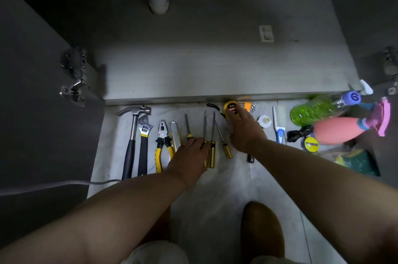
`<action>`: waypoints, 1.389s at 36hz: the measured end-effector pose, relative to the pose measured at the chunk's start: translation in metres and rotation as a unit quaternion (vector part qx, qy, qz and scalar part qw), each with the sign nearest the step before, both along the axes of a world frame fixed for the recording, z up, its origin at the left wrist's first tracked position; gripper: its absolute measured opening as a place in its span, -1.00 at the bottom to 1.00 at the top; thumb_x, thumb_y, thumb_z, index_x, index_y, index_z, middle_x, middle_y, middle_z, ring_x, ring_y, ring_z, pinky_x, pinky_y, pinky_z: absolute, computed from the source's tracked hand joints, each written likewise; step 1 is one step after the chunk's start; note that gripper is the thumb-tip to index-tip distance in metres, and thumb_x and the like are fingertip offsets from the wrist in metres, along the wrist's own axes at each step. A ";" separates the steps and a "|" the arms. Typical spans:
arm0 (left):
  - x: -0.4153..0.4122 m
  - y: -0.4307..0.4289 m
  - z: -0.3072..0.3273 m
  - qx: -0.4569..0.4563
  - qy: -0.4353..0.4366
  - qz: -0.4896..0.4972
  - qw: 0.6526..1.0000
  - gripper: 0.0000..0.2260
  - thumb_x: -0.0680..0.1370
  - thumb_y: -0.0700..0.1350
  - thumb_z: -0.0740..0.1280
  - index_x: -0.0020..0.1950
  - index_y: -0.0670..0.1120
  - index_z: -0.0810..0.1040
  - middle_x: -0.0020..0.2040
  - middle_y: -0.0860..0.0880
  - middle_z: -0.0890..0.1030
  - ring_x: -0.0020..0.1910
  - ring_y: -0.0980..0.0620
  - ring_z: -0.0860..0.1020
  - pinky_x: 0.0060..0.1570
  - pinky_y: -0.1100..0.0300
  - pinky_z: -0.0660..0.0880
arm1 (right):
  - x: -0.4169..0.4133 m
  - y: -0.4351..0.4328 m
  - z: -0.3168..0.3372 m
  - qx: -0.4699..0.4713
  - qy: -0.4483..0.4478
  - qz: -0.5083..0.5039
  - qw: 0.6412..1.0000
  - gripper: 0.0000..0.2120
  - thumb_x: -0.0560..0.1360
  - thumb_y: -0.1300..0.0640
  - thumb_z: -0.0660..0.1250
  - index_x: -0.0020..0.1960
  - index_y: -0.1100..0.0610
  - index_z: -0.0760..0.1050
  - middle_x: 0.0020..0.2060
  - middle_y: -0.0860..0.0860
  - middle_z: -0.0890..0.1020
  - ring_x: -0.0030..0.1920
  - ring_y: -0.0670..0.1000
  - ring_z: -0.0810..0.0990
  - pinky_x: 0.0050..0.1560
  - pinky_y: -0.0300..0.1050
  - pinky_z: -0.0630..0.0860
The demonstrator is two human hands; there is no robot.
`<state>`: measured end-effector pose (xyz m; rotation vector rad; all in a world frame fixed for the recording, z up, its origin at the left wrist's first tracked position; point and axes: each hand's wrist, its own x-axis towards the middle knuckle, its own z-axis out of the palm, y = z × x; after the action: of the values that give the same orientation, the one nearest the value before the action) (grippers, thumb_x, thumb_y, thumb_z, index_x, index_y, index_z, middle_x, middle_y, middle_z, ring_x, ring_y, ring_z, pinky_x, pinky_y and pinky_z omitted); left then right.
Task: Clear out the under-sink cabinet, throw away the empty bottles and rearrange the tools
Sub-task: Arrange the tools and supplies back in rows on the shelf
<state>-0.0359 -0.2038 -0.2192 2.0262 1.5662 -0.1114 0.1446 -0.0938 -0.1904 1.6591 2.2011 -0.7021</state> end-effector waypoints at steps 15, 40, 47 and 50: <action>-0.010 -0.007 0.015 0.024 -0.009 -0.005 1.000 -0.30 0.57 -0.12 0.37 0.64 -0.03 0.10 0.55 -0.08 0.16 0.54 -0.07 0.18 0.39 0.06 0.37 | -0.012 -0.071 -0.005 0.117 0.094 0.034 0.988 -0.58 0.49 0.14 0.38 0.32 0.12 0.40 0.18 0.10 0.47 0.09 0.10 0.53 0.00 -0.04 0.59; -0.044 -0.020 0.016 0.071 0.119 0.024 0.990 -0.29 0.52 0.03 0.38 0.59 -0.06 0.15 0.50 -0.15 0.23 0.50 -0.15 0.24 0.47 -0.01 0.24 | -0.048 -0.102 -0.013 0.033 0.081 0.015 0.996 -0.54 0.51 0.18 0.34 0.39 0.05 0.39 0.26 0.05 0.44 0.21 0.13 0.47 0.06 0.01 0.59; -0.038 -0.016 0.014 0.074 0.104 0.030 0.991 -0.38 0.53 -0.17 0.33 0.56 -0.10 0.22 0.52 -0.12 0.26 0.50 -0.12 0.26 0.48 0.05 0.20 | -0.053 -0.105 -0.009 -0.015 0.090 -0.012 0.996 -0.49 0.50 0.27 0.33 0.42 0.03 0.38 0.30 0.04 0.39 0.26 0.09 0.46 0.19 -0.02 0.55; -0.038 -0.013 0.011 0.077 0.088 0.045 0.992 -0.37 0.54 -0.23 0.32 0.59 -0.11 0.19 0.56 -0.11 0.23 0.54 -0.10 0.22 0.51 0.06 0.19 | -0.055 -0.106 -0.009 -0.024 0.097 -0.028 0.995 -0.51 0.51 0.26 0.35 0.41 0.04 0.39 0.31 0.04 0.38 0.25 0.07 0.48 0.23 -0.04 0.54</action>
<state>-0.0741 -0.2170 -0.2079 2.1079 1.8236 -0.1412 0.0897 -0.2003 -0.1991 1.6978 2.2533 -0.9610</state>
